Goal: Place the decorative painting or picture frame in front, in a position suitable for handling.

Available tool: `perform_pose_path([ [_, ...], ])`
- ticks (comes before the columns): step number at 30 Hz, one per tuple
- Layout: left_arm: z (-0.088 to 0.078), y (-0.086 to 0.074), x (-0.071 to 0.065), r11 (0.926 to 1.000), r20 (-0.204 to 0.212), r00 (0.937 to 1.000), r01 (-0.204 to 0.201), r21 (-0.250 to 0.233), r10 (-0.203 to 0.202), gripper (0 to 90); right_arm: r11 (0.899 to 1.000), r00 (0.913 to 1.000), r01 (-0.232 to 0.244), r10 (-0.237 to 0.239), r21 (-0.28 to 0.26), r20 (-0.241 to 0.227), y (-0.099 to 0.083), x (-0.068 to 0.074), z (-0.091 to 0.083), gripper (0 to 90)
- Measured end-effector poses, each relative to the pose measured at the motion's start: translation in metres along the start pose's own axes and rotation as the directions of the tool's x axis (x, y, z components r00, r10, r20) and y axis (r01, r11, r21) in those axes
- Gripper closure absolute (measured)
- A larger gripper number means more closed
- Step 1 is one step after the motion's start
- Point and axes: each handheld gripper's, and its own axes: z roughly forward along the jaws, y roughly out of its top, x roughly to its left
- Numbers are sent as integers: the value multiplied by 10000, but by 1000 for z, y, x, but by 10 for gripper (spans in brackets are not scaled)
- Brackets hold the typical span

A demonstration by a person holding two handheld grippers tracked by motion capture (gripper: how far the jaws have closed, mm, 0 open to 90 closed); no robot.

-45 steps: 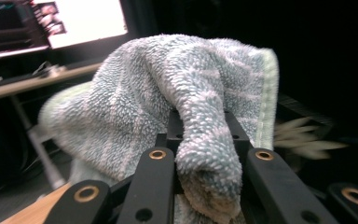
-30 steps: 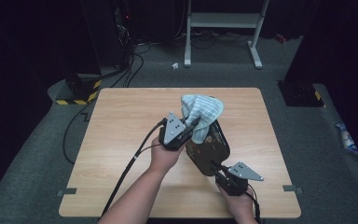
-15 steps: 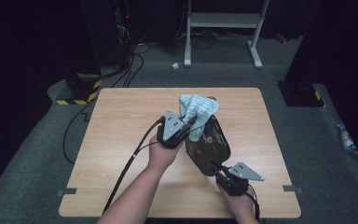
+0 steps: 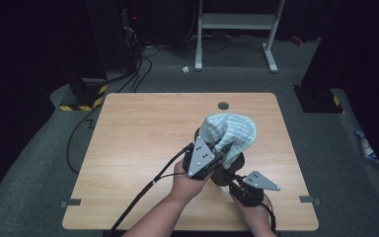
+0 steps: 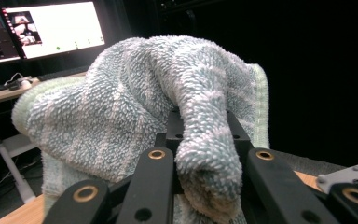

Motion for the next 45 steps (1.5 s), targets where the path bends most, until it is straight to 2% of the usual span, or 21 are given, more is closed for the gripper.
perform_pose_path([
  [1, 1, -1, 0, 10000, -2, 10000, 17, -38, -17, 776, 10000, 10000, -36, 36, -3, -13, 0, 0, 0, 775],
  [3, 2, -4, 3, 9997, -154, 9996, -227, -28, 227, 775, 10000, 10000, -74, 74, -16, -9, 0, 0, 0, 775],
  [5, 4, -6, 12, 9994, -355, 9989, -318, 97, 322, 775, 9999, 9999, -133, 133, -30, -3, 1, 0, 0, 774],
  [7, 5, -8, 25, 9988, -751, 9964, -381, 307, 403, 775, 9999, 9999, -138, 138, -78, -7, 1, -1, 0, 774],
  [11, 8, -18, 55, 9966, -1456, 9891, -104, 812, 222, 776, 9999, 9999, -130, 130, -70, 30, 2, 1, 0, 774],
  [12, 10, -23, 66, 9944, -1711, 9850, -44, 1051, 224, 776, 9999, 9999, -129, 129, -70, 27, 2, 1, 0, 774],
  [16, 12, -39, 88, 9871, -2193, 9756, 252, 1583, 103, 776, 9999, 9999, -106, 106, -56, 38, 2, 1, 0, 774],
  [18, 11, -46, 92, 9840, -2234, 9747, 348, 1748, 52, 778, 10000, 10000, -74, 74, -58, 45, 2, 2, 0, 774],
  [21, 9, -51, 87, 9852, -2032, 9791, 304, 1689, 46, 779, 10000, 10000, -35, 36, -38, 49, 1, 2, 0, 774],
  [25, 5, -49, 69, 9882, -1548, 9875, -61, 1531, 300, 780, 10000, 10000, -65, 65, 1, 75, 1, 3, -1, 773],
  [28, 1, -43, 48, 9910, -956, 9936, -483, 1247, 604, 780, 10000, 9999, -28, 28, -11, 96, 1, 3, -1, 773],
  [30, -1, -38, 36, 9927, -629, 9958, -600, 1050, 668, 780, 10000, 9999, -25, 25, -6, 101, 1, 3, -1, 773],
  [32, -1, -34, 27, 9938, -362, 9969, -669, 886, 704, 780, 10000, 9999, -37, 37, -6, 102, 1, 3, -1, 773],
  [38, -2, -28, 6, 9980, 208, 9988, -458, 442, 450, 779, 10000, 9999, -60, 60, -16, 85, 0, 2, -1, 772],
  [41, -1, -26, -1, 9991, 443, 9986, -307, 303, 293, 779, 10000, 9999, -97, 97, -21, 82, 0, 2, -2, 771],
  [45, 0, -23, -5, 9986, 542, 9976, -444, 276, 429, 779, 10000, 10000, -65, 65, -46, 74, 0, 1, -2, 770],
])
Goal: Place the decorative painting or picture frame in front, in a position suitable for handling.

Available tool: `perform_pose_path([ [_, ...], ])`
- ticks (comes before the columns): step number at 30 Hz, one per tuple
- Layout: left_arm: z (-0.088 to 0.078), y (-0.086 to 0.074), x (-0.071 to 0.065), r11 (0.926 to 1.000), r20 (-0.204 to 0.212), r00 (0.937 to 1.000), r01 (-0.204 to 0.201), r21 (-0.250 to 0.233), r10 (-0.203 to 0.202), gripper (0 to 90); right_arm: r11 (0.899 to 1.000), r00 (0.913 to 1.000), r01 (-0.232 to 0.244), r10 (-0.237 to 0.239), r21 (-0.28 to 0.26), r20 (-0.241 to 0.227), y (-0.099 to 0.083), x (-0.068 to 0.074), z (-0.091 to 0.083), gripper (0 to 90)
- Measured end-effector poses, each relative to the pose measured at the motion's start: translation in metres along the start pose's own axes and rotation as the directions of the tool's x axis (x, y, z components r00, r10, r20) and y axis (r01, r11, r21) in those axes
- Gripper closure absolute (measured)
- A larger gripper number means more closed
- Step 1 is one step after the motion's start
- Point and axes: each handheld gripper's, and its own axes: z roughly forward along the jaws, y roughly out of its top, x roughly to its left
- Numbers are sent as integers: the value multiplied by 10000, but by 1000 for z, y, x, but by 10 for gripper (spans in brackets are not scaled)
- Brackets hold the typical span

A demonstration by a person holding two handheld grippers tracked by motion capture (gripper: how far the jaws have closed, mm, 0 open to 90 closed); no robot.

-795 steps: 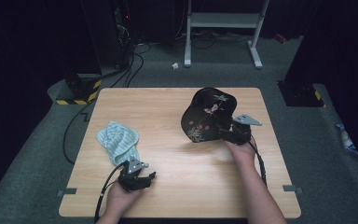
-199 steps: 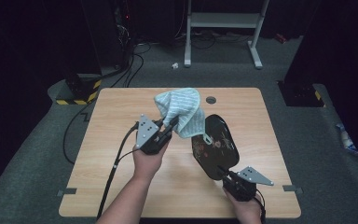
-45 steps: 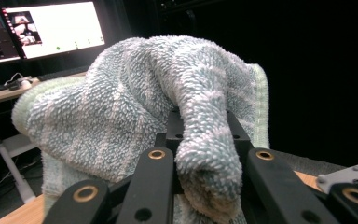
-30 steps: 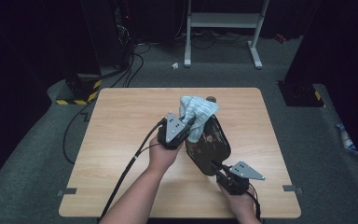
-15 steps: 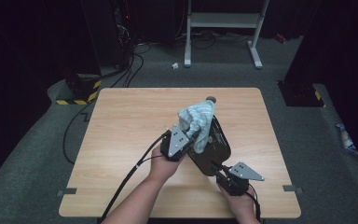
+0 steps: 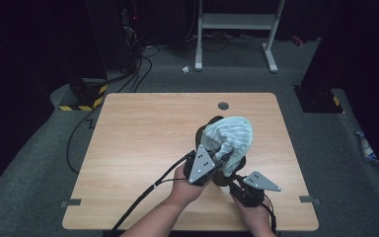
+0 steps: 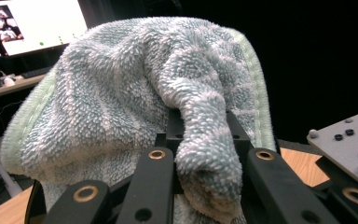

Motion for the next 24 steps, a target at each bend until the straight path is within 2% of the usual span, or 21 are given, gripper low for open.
perform_pose_path([
  [7, -4, 1, -5, 9999, 49, 10000, 37, -104, -37, 777, 10000, 10000, 79, -79, 33, -11, 0, 1, 0, 772],
  [10, -4, 0, -2, 9999, -42, 10000, -37, -105, 37, 777, 9999, 9999, 106, -106, 29, 7, 0, 1, 1, 772],
  [14, -1, -1, 10, 10000, -473, 9989, -43, -69, 39, 777, 9999, 9999, 109, -109, 17, 22, 0, 1, 1, 772],
  [18, 1, -4, 29, 9999, -911, 9958, 132, 90, -123, 778, 9999, 9999, 108, -108, -2, 11, 0, 1, 1, 771],
  [24, 5, -11, 55, 9982, -1567, 9869, 445, 412, -375, 778, 10000, 10000, 95, -95, -15, -5, 1, 1, 0, 770],
])
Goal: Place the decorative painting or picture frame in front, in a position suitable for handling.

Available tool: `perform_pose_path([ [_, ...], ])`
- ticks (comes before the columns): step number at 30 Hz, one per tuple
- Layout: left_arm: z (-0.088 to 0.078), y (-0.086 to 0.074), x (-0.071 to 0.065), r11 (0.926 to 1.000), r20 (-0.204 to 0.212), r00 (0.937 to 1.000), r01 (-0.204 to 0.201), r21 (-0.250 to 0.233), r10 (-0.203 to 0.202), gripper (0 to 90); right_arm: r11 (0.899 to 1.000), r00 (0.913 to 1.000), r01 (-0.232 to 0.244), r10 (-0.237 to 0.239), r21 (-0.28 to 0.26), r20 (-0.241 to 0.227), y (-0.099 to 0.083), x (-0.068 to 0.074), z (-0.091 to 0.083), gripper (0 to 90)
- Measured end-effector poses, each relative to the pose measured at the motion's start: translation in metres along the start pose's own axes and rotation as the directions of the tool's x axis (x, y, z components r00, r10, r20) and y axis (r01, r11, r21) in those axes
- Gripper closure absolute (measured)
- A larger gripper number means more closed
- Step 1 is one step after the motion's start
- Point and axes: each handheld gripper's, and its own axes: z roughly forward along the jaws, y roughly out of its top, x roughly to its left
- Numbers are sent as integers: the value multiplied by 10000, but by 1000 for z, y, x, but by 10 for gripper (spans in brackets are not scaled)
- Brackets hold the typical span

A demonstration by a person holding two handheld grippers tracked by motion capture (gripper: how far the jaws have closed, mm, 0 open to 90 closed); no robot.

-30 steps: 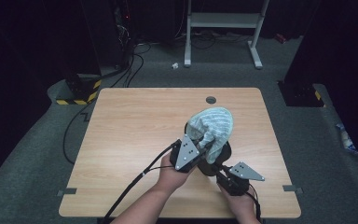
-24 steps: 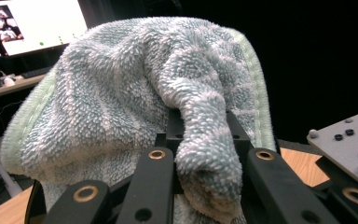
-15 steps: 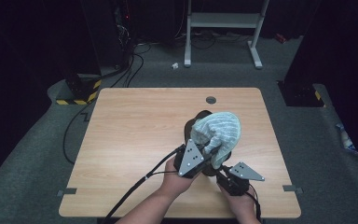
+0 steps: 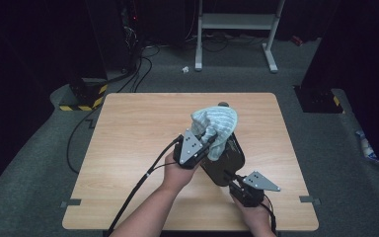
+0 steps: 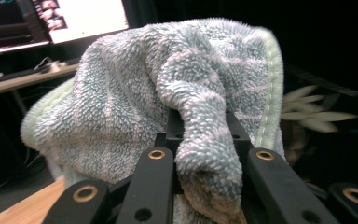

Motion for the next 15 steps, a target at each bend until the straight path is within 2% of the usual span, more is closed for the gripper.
perform_pose_path([
  [6, 7, -9, 26, 9981, -678, 9976, 164, 593, -123, 777, 10000, 10000, 28, -28, 9, 10, 0, 1, 0, 770],
  [9, 9, -14, 33, 9961, -832, 9963, 297, 837, -227, 777, 10000, 10000, 46, -46, 11, 18, -1, 1, 0, 770],
  [11, 8, -15, 31, 9962, -785, 9964, 382, 789, -320, 778, 10000, 10000, 56, -56, 13, 17, -1, 1, 0, 771],
  [15, 2, -11, 15, 9983, -469, 9988, 161, 560, -135, 777, 9999, 9999, 93, -94, 69, 64, -2, 2, 0, 770],
])
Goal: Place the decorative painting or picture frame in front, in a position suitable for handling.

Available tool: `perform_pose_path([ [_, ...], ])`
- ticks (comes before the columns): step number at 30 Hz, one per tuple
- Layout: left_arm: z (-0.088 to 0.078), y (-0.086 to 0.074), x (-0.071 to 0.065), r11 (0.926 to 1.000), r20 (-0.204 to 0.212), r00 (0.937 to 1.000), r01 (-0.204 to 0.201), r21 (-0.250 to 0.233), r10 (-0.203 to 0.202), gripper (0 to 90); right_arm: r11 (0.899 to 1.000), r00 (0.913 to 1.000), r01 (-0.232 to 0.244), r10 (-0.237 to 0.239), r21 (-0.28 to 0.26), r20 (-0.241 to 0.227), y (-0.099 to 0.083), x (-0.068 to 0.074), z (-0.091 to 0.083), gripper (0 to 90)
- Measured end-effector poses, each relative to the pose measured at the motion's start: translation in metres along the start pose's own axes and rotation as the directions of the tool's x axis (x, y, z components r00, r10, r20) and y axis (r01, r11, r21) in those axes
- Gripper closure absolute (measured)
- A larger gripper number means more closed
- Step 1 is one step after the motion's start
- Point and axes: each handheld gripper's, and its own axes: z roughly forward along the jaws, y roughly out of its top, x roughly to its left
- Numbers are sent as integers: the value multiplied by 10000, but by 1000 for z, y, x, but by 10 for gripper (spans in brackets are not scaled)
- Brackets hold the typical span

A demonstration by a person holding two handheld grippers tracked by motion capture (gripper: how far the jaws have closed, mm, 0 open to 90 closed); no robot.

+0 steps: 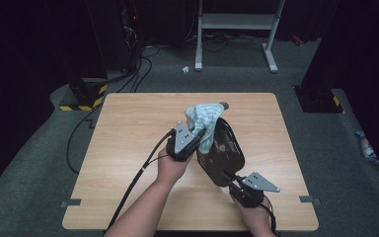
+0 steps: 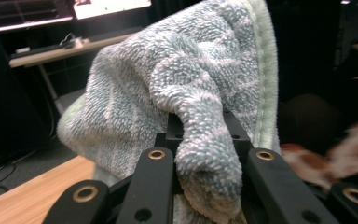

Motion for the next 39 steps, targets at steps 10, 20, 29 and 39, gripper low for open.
perform_pose_path([
  [10, -17, 20, -54, 9939, 1322, 9879, -702, -852, 811, 772, 10000, 10000, -18, 18, -15, 24, 0, 0, 1, 769],
  [20, -22, 25, -73, 9896, 1844, 9779, -768, -1214, 985, 762, 10000, 10000, -22, 22, -25, -17, 0, -1, 0, 769],
  [29, -7, 7, -27, 9958, 619, 9946, -800, -445, 827, 769, 10000, 10000, -27, 27, -46, -23, 1, -1, 0, 769],
  [39, 12, -23, 22, 9967, -500, 9985, -174, 791, 214, 775, 10000, 10000, 16, -16, -39, 3, 1, 0, 0, 769],
])
